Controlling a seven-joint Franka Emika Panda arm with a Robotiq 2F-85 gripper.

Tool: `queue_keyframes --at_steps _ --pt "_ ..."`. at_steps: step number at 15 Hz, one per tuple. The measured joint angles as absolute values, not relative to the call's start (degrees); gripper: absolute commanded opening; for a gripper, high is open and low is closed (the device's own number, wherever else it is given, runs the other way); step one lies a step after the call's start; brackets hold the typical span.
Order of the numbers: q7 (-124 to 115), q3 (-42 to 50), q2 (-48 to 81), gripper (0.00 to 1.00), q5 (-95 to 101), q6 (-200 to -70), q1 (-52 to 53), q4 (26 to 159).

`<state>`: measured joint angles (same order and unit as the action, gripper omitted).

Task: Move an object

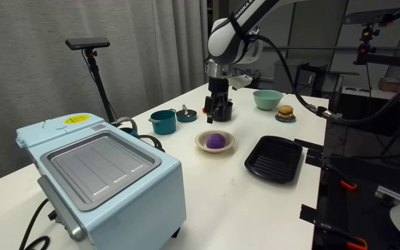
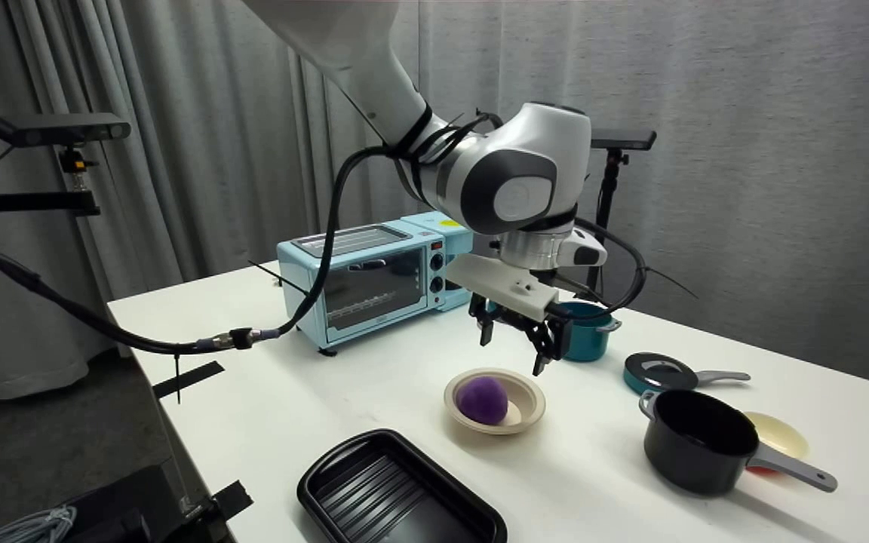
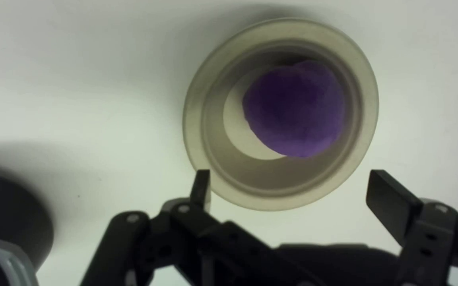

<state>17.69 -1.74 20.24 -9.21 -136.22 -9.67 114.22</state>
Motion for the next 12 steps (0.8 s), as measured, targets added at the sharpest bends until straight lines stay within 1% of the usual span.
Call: queue_keyframes --at_steps 12 --pt "17.7 -1.3 20.1 1.00 -9.2 -135.7 -9.7 114.2"
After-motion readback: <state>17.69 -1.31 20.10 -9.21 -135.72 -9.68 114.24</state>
